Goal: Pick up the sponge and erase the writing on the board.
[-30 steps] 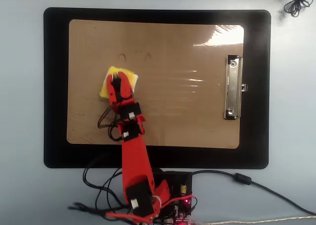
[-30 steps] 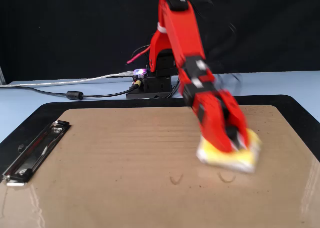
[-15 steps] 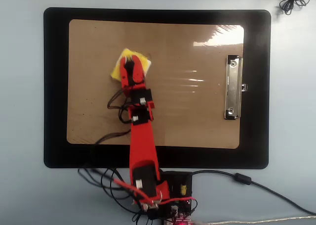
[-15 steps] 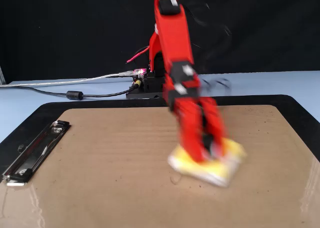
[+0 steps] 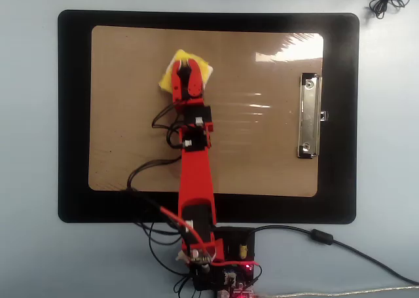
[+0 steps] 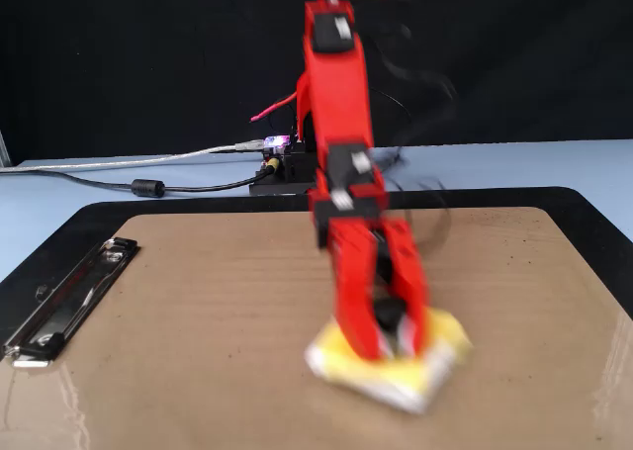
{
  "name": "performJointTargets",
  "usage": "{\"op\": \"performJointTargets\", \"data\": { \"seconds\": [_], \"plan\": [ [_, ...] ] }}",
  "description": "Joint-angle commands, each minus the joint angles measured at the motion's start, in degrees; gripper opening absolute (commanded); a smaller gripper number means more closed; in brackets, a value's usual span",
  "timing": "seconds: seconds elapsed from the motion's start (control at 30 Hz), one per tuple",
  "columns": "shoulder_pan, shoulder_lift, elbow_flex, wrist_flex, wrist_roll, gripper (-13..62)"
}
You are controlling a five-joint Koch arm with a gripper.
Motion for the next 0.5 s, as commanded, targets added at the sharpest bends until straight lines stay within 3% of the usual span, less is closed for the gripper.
{"op": "performJointTargets", "data": {
  "seconds": [0.0, 0.07, 0.27, 0.33, 0.47],
  "plan": [
    [0.7, 12.9, 11.5, 4.2, 1.1, -7.6],
    [0.7, 19.2, 17.5, 3.7, 1.0, -7.6],
    [3.2, -14.7, -20.3, -0.3, 0.9, -7.6],
    [5.1, -12.8, -17.8, 0.1, 1.0, -7.6],
    [5.4, 11.7, 11.3, 0.1, 1.0, -7.6]
  ]
}}
